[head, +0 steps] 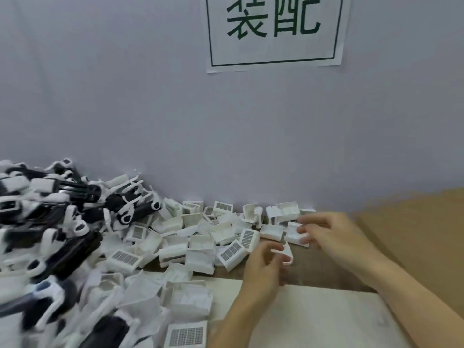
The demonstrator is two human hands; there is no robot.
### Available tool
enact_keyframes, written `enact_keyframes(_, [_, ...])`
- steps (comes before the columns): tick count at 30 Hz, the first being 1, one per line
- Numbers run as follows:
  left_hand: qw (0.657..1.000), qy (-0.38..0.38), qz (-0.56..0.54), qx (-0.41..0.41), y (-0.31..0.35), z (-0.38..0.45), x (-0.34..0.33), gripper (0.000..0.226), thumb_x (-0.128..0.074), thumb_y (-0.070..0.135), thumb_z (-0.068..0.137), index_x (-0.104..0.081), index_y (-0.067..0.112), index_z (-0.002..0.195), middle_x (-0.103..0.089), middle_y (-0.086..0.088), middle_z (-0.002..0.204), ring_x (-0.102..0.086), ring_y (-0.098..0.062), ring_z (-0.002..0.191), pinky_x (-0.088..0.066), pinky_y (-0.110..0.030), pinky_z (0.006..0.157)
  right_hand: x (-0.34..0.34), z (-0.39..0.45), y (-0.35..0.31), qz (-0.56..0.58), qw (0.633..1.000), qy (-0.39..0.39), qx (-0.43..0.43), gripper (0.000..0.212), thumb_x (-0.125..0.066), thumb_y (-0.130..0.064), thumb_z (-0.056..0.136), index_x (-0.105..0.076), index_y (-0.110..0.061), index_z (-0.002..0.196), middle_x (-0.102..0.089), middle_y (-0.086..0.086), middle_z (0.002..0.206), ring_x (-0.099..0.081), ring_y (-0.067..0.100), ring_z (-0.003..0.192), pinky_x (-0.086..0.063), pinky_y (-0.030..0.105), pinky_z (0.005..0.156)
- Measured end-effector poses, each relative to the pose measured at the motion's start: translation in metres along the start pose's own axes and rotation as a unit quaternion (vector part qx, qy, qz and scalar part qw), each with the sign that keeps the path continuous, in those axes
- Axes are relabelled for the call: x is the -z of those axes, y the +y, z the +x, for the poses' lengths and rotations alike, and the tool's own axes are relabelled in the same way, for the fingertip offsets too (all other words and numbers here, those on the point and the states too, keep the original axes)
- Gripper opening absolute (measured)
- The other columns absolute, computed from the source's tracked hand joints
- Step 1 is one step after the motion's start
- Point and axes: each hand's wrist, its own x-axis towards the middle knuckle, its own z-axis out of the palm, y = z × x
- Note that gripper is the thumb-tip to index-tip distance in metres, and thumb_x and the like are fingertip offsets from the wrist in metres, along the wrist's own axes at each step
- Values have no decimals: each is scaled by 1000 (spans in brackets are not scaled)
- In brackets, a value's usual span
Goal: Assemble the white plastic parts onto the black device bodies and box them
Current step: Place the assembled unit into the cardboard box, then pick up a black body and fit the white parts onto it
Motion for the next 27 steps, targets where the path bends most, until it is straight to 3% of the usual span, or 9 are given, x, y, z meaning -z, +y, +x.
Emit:
enact_keyframes(3, [997, 63, -29, -21, 1, 4, 4, 20, -51, 6, 99, -64, 21, 106, -72, -4, 101, -71, -21, 90, -57, -39, 83, -65, -8, 4, 43, 998, -18, 39, 28, -56, -9, 97, -68, -32, 106, -68, -15, 106, -66, -5, 86, -49, 10, 63])
enact_keyframes(6, [983, 173, 15, -54, 1, 10, 10, 30, -47, 0, 94, -54, 28, 101, -64, 7, 101, -62, -6, 92, -53, -24, 84, -97, -17, 25, 79, 993, 73, 53, 30, -56, -7, 98, -64, -36, 101, -64, -11, 105, -62, 3, 92, -48, 18, 67])
enact_keyframes(8, [971, 199, 92, -93, 2, 10, 11, 32, -45, -1, 93, -50, 30, 98, -59, 9, 102, -56, -3, 97, -46, -15, 82, -97, -17, 39, 66, 996, 43, 36, 25, -57, -5, 98, -68, -26, 105, -68, -4, 102, -64, 11, 90, -53, 27, 70])
enact_keyframes(13, [942, 108, 249, -195, 28, 1, 4, 22, -46, 8, 95, -58, 27, 98, -58, 10, 103, -53, -1, 98, -43, -15, 86, -80, -13, 47, 8, 997, 46, 59, 35, -60, 7, 87, -72, -26, 85, -74, -4, 78, -67, 5, 70, -46, 8, 55])
enact_keyframes(17, [920, 33, 349, -177, 89, -5, 3, 17, -47, 26, 95, -60, 24, 106, -66, 4, 101, -63, -18, 93, -53, -36, 82, -86, -8, 48, -13, 998, 46, 42, 37, -61, 8, 87, -60, -26, 71, -64, -6, 71, -65, 20, 70, -51, 22, 66])
enact_keyframes(20, [839, -17, 517, -169, 138, 11, 12, 24, -48, 35, 98, -55, 20, 115, -64, -2, 103, -62, -26, 90, -50, -37, 74, -86, -6, 48, 19, 997, 65, 47, 40, -60, 8, 87, -67, -29, 75, -69, -7, 82, -63, 9, 74, -44, 9, 62])
enact_keyframes(22, [783, -32, 605, -142, 160, 33, 29, 32, -50, 35, 99, -51, 20, 126, -59, -3, 114, -59, -25, 93, -46, -35, 75, -85, -7, 48, 48, 997, 52, 38, 41, -58, 9, 88, -70, -30, 81, -71, -5, 88, -63, 10, 78, -44, 11, 60])
enact_keyframes(24, [732, -7, 673, -109, 166, 57, 54, 39, -52, 30, 97, -47, 19, 134, -54, -6, 127, -58, -28, 105, -48, -38, 85, -84, -7, 48, 59, 997, 41, 29, 38, -58, 7, 90, -71, -29, 84, -70, -4, 88, -63, 11, 77, -41, 14, 58])
enact_keyframes(27, [613, 26, 789, -25, 149, 87, 108, 45, -55, 22, 95, -41, 14, 137, -54, -9, 128, -53, -33, 119, -45, -40, 88, -83, -7, 48, 69, 996, 48, 34, 37, -59, 7, 88, -72, -27, 81, -70, -2, 84, -63, 13, 74, -43, 8, 58])
